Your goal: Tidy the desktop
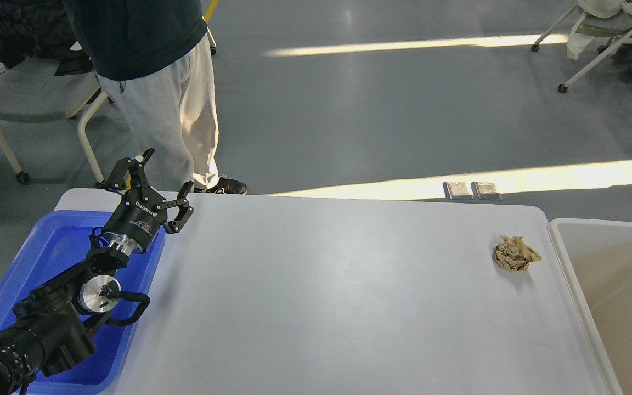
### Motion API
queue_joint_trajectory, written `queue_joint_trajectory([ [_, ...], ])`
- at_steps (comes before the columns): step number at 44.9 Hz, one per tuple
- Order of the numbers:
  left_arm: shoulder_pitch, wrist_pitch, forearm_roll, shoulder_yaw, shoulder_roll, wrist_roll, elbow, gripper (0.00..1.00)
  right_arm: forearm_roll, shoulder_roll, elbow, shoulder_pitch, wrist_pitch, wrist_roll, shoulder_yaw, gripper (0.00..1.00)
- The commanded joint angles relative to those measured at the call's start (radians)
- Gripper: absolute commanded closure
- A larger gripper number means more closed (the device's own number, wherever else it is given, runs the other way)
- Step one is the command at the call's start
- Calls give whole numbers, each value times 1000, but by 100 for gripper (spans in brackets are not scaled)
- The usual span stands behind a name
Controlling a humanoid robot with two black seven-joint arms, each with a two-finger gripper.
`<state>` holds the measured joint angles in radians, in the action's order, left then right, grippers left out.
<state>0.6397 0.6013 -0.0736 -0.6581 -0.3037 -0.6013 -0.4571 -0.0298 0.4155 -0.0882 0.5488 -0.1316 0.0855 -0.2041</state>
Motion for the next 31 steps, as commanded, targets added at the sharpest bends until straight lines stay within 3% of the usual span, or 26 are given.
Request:
queue_joint_trajectory([
  [1,0,0,0,0,0,0,0,0,-9,26,-10,63,1,-7,141,2],
  [17,0,0,0,2,0,0,0,0,-48,106,-12,233,-20,-1,477,1],
  [31,0,-2,0,2,0,-2,0,0,-214,197,232,263,-184,2,676,1],
])
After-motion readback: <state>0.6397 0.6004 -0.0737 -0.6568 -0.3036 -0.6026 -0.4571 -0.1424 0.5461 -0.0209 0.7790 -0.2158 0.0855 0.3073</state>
